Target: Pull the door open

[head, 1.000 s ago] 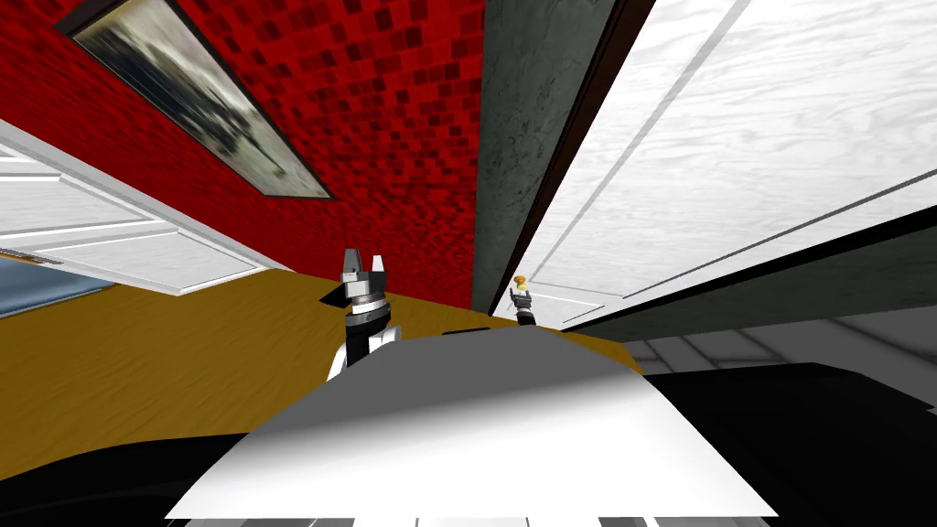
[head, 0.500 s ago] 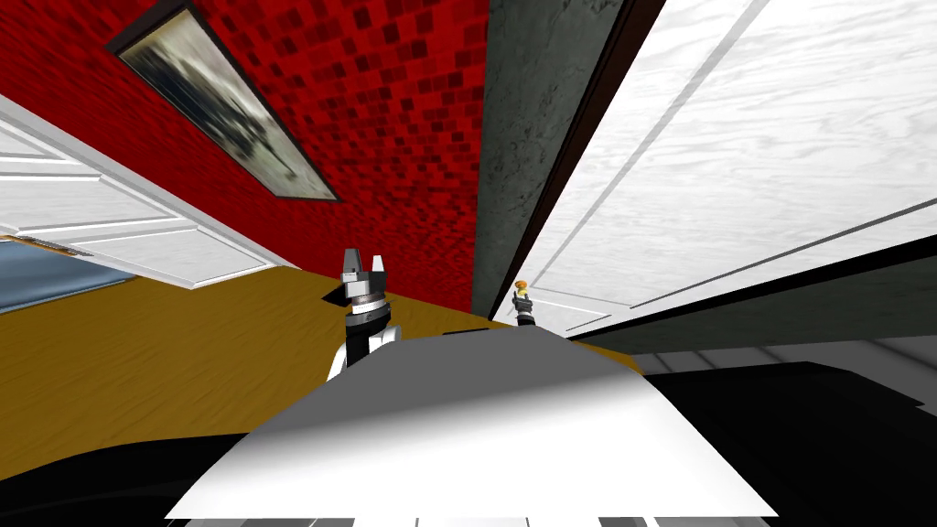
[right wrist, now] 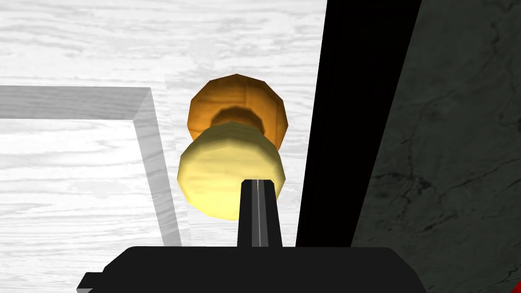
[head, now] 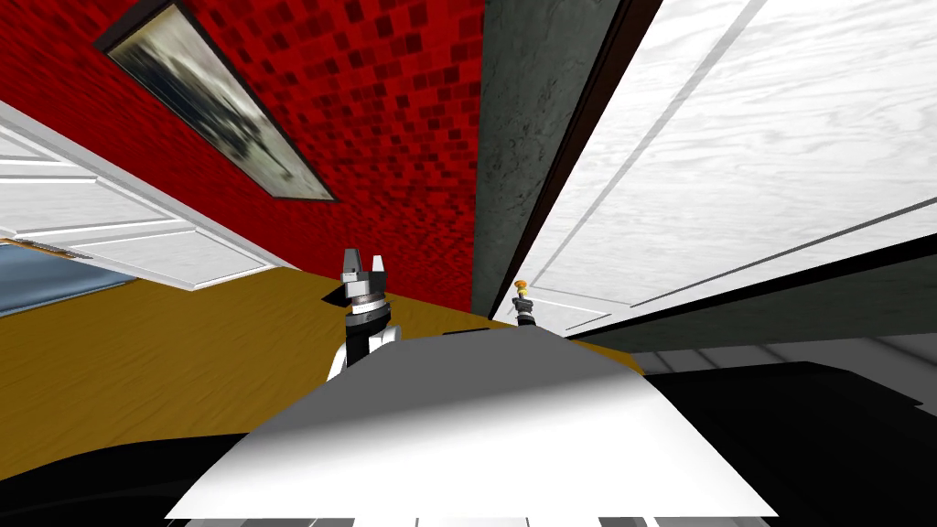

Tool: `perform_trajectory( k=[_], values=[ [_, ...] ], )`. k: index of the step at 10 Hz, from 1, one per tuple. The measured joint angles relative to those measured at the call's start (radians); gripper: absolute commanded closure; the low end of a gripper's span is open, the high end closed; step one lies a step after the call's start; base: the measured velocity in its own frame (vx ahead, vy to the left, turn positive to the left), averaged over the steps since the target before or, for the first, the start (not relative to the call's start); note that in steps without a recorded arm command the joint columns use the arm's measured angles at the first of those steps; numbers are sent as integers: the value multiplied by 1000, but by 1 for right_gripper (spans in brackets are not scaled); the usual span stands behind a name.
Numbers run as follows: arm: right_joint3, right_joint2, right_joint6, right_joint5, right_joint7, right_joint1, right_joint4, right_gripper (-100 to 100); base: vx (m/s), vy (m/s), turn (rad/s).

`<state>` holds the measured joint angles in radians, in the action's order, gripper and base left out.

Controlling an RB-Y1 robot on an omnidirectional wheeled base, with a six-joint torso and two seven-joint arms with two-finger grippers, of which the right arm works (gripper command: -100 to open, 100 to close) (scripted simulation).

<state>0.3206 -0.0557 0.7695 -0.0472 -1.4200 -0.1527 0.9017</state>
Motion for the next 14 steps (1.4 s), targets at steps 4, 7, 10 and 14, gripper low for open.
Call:
perform_trajectory(
  k=[4, 7, 10, 14],
  values=[
    [-5, -16, -6, -3, 3, -5, 19, -100, -191, 55, -24],
    [-10, -16, -13, -5, 5, -12, 40, -100, -165, 48, -19],
    [0, -28, -3, 2, 12, -14, 28, -100, 154, -46, 82],
    [22, -54, 16, 21, 31, -26, 13, -100, 216, -26, 88]
  ],
)
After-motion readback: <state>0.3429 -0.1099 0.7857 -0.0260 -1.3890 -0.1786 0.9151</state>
